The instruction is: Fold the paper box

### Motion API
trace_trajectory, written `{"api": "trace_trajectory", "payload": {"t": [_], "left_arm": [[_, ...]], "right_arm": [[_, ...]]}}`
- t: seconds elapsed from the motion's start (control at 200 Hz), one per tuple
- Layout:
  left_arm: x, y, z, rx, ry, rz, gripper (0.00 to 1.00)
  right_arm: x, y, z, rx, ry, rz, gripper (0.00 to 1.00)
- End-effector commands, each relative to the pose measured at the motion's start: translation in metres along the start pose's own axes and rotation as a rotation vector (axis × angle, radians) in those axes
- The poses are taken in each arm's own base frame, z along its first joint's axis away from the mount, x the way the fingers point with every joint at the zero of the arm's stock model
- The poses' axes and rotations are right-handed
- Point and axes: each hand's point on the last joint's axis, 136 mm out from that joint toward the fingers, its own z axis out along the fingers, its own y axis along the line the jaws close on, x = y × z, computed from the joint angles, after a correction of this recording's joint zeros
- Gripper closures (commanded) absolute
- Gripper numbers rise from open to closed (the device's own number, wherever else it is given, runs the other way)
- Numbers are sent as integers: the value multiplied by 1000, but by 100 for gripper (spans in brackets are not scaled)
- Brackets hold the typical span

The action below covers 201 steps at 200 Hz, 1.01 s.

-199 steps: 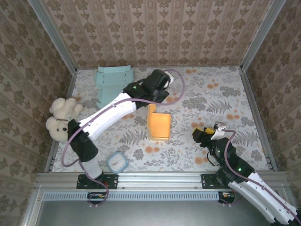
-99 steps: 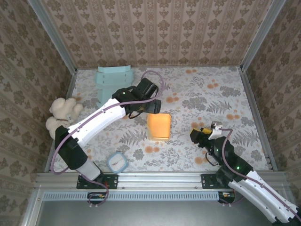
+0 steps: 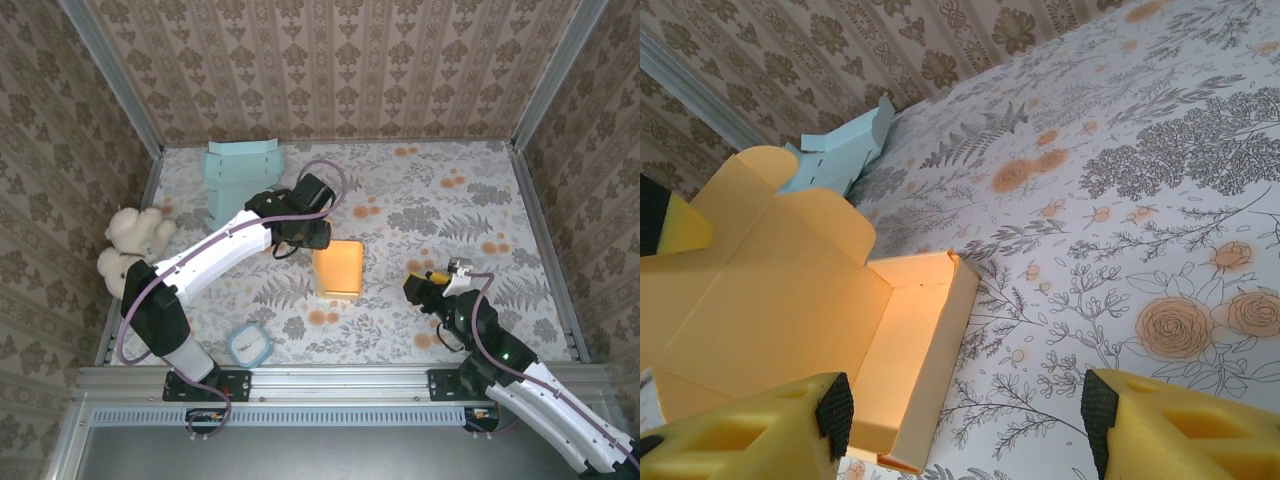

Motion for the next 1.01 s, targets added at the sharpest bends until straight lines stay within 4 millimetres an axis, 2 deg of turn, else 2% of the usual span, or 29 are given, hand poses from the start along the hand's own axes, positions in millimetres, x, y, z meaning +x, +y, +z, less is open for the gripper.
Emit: {"api": "trace_trajectory", "payload": {"t": [0.0, 0.18, 0.31, 0.445, 0.575, 0.635, 0.695, 0.815, 0.875, 1.0], "left_arm": [[5, 4, 5, -12, 20, 3, 66], [0, 1, 0, 2, -1, 70, 84], [-12, -4, -15, 25, -47, 152, 100], [-30, -18, -40, 81, -110, 309, 100], [-43, -43, -69, 185, -168, 605, 100], [-41, -58, -83, 256, -186, 780, 100], [-28, -66, -92, 303, -191, 992, 96], [-23, -52, -91, 215, -240, 1284, 100], [-27, -47, -94, 207, -265, 1330, 100], [-22, -44, -103, 301, -263, 1386, 100]], "right_arm": [[-4, 8, -1, -39, -9, 6, 35], [-2, 7, 0, -35, -7, 1, 35], [-5, 9, 0, -46, -13, 3, 35], [-7, 11, 0, -45, -18, -5, 35], [-18, 15, -1, -50, -48, -14, 32], [-26, 19, -1, -56, -75, -10, 30], [-36, 26, -1, -79, -111, -2, 27], [-57, 38, 0, -98, -169, -9, 26], [-64, 40, 2, -75, -175, -44, 26], [-76, 56, 11, -85, -190, -207, 22]]}}
